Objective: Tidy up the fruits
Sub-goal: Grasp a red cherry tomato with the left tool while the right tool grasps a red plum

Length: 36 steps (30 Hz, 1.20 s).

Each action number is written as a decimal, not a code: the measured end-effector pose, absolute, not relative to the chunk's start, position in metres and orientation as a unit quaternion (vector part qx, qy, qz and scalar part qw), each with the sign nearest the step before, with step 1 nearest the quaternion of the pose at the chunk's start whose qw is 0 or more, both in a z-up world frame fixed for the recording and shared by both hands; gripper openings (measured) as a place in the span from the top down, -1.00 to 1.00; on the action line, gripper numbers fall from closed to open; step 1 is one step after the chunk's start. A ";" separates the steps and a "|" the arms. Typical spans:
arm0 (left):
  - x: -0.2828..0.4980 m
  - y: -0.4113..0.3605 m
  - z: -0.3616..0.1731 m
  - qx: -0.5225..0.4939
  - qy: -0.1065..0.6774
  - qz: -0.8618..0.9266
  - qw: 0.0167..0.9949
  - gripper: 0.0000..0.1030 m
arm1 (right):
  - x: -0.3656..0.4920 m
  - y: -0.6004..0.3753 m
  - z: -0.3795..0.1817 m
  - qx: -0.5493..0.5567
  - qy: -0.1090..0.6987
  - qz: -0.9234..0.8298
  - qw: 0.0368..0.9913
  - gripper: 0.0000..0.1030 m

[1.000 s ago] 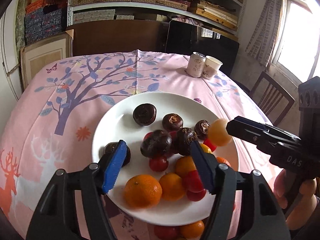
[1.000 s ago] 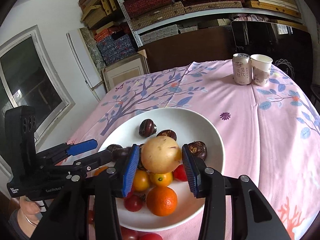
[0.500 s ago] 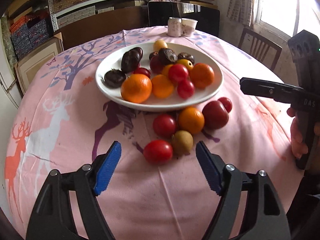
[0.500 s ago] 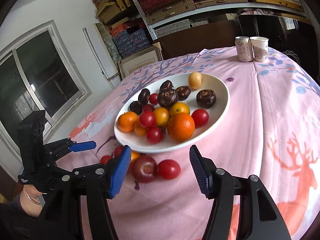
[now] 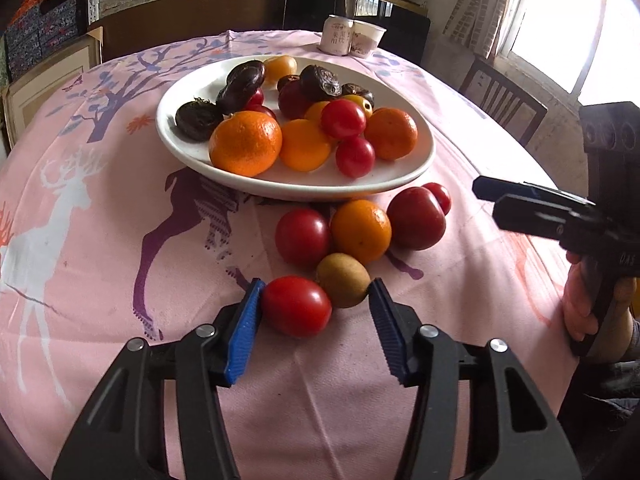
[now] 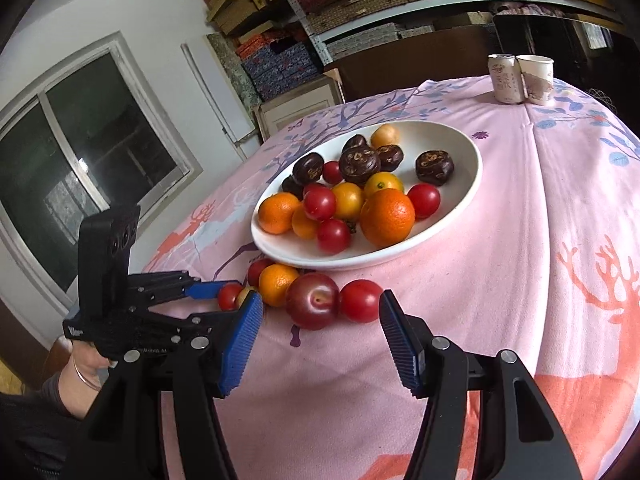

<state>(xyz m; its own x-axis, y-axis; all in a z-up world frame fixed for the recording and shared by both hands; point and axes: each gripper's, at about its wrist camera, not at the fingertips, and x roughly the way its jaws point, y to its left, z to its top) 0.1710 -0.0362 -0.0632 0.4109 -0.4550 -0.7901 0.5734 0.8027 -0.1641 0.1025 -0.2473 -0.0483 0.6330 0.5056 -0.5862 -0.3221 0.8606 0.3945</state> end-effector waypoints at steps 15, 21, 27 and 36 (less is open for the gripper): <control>0.152 -0.036 -0.053 0.089 0.415 -0.291 0.857 0.00 | 0.123 -0.170 -0.050 -0.097 0.397 0.162 0.898 0.18; 0.153 -0.035 -0.063 0.116 0.440 -0.272 0.848 -0.06 | 0.119 -0.156 -0.053 -0.169 0.398 0.147 0.889 0.27; 0.148 -0.018 -0.059 0.095 0.444 -0.275 0.847 -0.07 | 0.111 -0.167 -0.044 -0.116 0.394 0.170 0.896 0.29; 0.162 -0.014 -0.064 0.091 0.447 -0.259 0.851 0.05 | 0.098 -0.210 -0.019 0.024 0.379 0.205 0.902 0.29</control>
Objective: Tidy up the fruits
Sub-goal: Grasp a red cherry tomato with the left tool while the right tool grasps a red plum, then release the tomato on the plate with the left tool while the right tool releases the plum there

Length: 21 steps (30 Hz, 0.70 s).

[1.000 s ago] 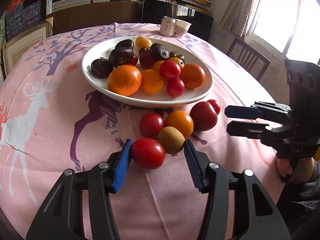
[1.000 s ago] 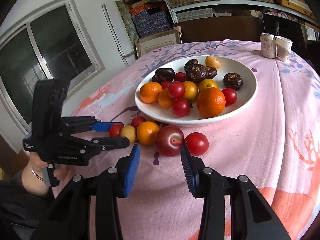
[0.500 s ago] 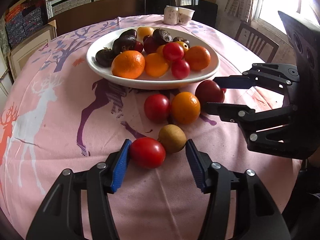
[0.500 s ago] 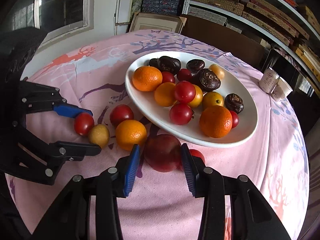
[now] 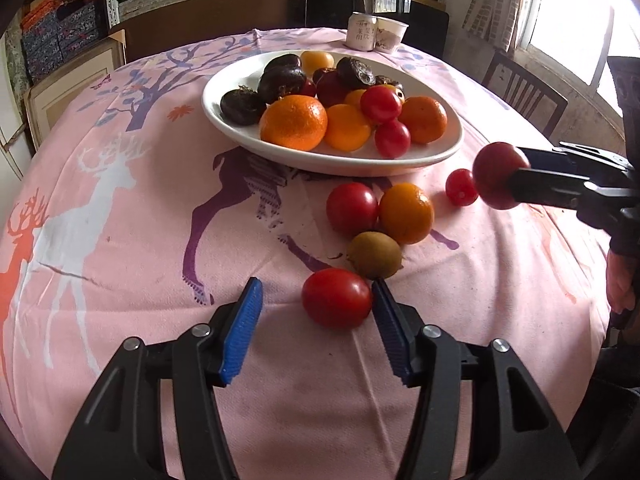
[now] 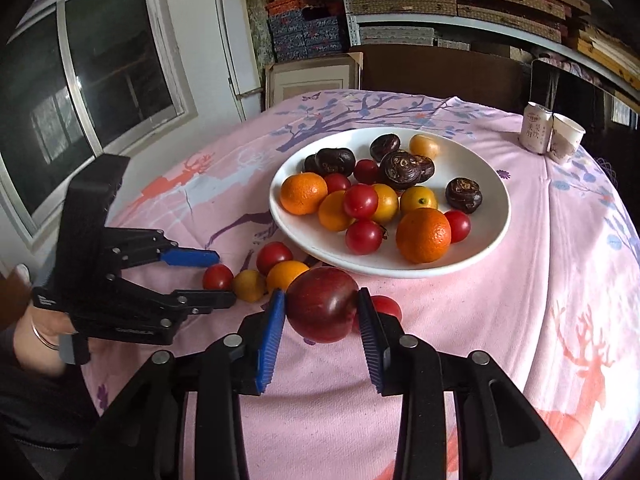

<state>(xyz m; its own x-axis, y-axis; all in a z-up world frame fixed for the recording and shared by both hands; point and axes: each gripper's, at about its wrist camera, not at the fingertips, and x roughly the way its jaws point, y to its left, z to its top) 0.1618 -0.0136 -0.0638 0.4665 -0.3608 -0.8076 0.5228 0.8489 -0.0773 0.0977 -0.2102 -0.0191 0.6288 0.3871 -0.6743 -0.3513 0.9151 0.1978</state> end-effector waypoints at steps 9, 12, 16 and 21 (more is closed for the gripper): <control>0.142 -0.014 -0.050 0.077 0.428 -0.291 0.853 0.39 | 0.093 -0.253 -0.015 0.094 0.374 0.191 0.903 0.28; 0.138 -0.011 -0.036 0.070 0.412 -0.288 0.861 0.39 | 0.095 -0.256 -0.015 0.105 0.369 0.196 0.902 0.28; 0.153 -0.015 -0.008 0.068 0.383 -0.278 0.878 0.39 | 0.116 -0.258 -0.004 0.108 0.362 0.189 0.907 0.28; 0.207 -0.048 0.012 0.074 0.369 -0.270 0.886 0.38 | 0.172 -0.259 0.009 0.120 0.360 0.159 0.911 0.28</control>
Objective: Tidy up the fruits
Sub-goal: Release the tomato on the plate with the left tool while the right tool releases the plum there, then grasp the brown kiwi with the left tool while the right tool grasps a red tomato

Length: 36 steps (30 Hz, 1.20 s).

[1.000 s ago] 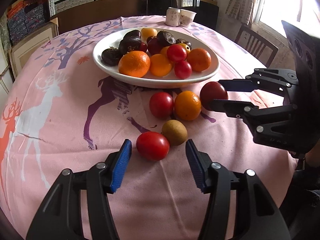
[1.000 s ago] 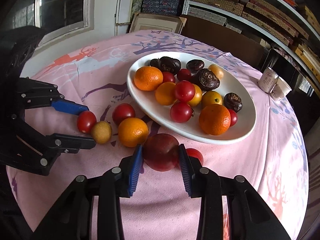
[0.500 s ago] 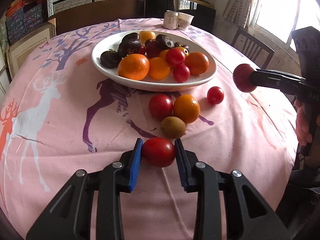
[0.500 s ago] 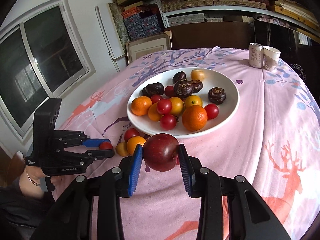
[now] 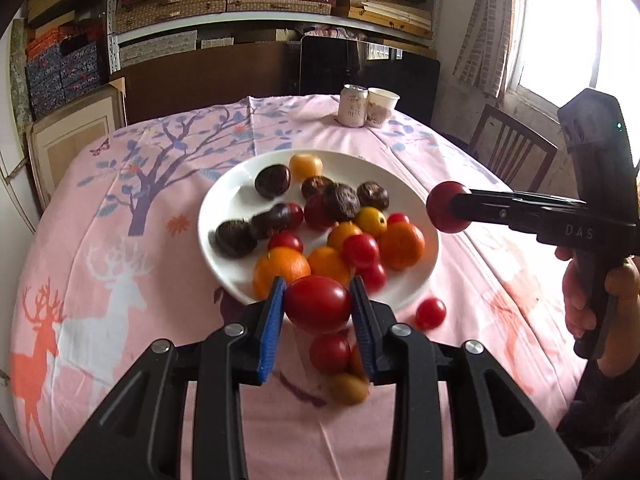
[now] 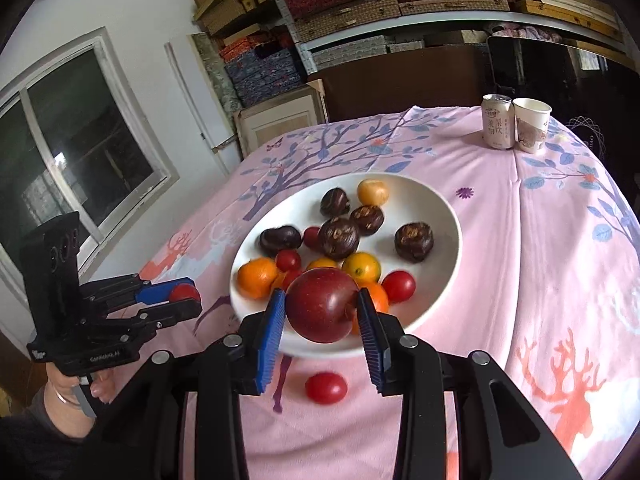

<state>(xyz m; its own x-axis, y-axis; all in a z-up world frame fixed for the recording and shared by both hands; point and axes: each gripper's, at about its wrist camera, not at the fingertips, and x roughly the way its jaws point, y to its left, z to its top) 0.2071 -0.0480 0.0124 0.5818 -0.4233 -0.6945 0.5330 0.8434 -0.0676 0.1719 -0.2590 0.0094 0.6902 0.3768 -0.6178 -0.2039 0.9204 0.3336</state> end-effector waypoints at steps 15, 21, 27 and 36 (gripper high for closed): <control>0.234 -0.055 0.003 0.045 0.378 -0.269 0.884 -0.36 | 0.184 -0.265 -0.004 0.121 0.362 0.136 0.914 -0.04; 0.174 -0.037 -0.030 0.104 0.410 -0.282 0.861 -0.36 | 0.130 -0.236 -0.034 0.032 0.398 0.156 0.903 -0.04; 0.146 -0.043 -0.057 0.146 0.422 -0.274 0.851 -0.36 | 0.126 -0.228 -0.053 0.029 0.410 0.143 0.901 -0.05; 0.145 -0.050 -0.058 0.141 0.428 -0.270 0.851 -0.36 | 0.138 -0.215 -0.063 0.014 0.437 0.133 0.890 0.00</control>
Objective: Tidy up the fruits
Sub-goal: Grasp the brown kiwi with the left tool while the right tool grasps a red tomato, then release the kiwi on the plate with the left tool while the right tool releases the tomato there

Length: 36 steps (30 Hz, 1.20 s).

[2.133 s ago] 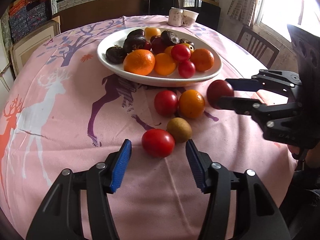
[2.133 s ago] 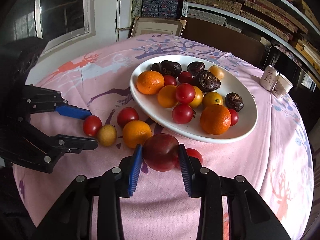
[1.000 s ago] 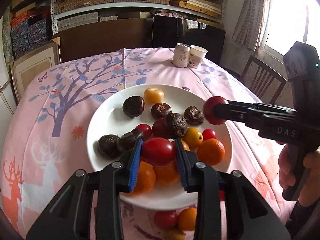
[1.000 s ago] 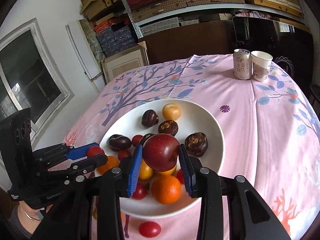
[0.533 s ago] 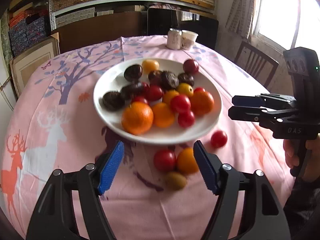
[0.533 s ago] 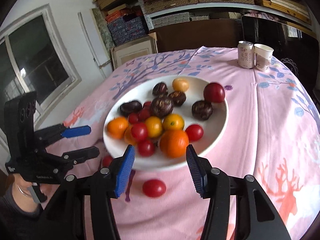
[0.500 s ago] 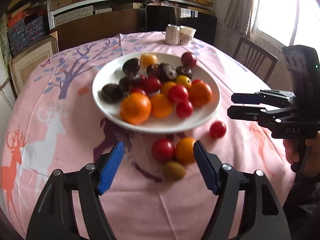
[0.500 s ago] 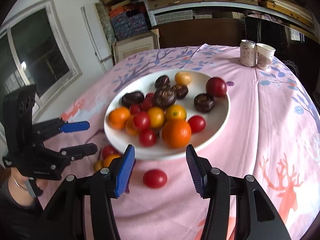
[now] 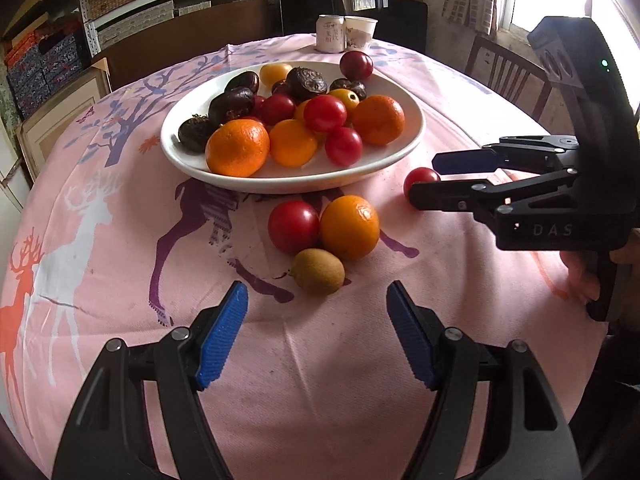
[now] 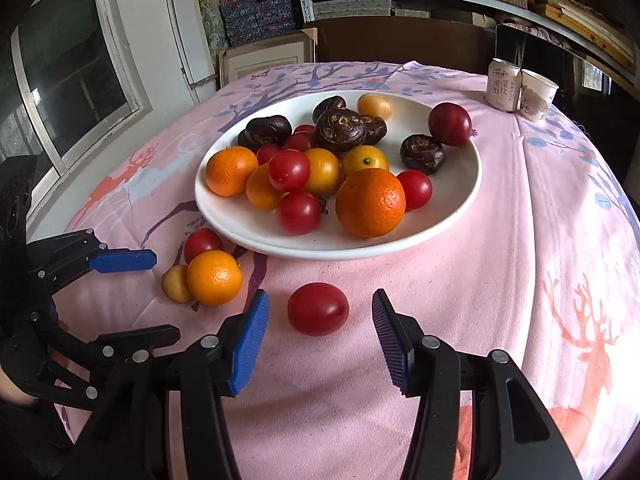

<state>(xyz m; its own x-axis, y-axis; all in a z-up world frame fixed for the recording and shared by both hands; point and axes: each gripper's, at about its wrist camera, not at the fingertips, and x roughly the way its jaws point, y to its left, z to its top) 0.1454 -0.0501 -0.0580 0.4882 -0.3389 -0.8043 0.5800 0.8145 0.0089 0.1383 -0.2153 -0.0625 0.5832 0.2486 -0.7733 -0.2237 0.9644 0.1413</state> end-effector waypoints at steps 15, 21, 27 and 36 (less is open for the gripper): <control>0.167 -0.051 -0.063 0.105 0.447 -0.276 0.844 0.37 | 0.132 -0.258 -0.069 0.155 0.419 0.169 0.879 0.36; 0.154 -0.060 -0.059 0.115 0.434 -0.293 0.844 0.45 | 0.131 -0.256 -0.068 0.154 0.413 0.173 0.881 0.36; 0.143 -0.048 -0.045 0.084 0.421 -0.299 0.852 0.45 | 0.124 -0.255 -0.065 0.149 0.406 0.182 0.883 0.36; 0.186 -0.046 -0.006 0.051 0.388 -0.277 0.878 0.45 | 0.120 -0.257 -0.063 0.154 0.398 0.189 0.884 0.36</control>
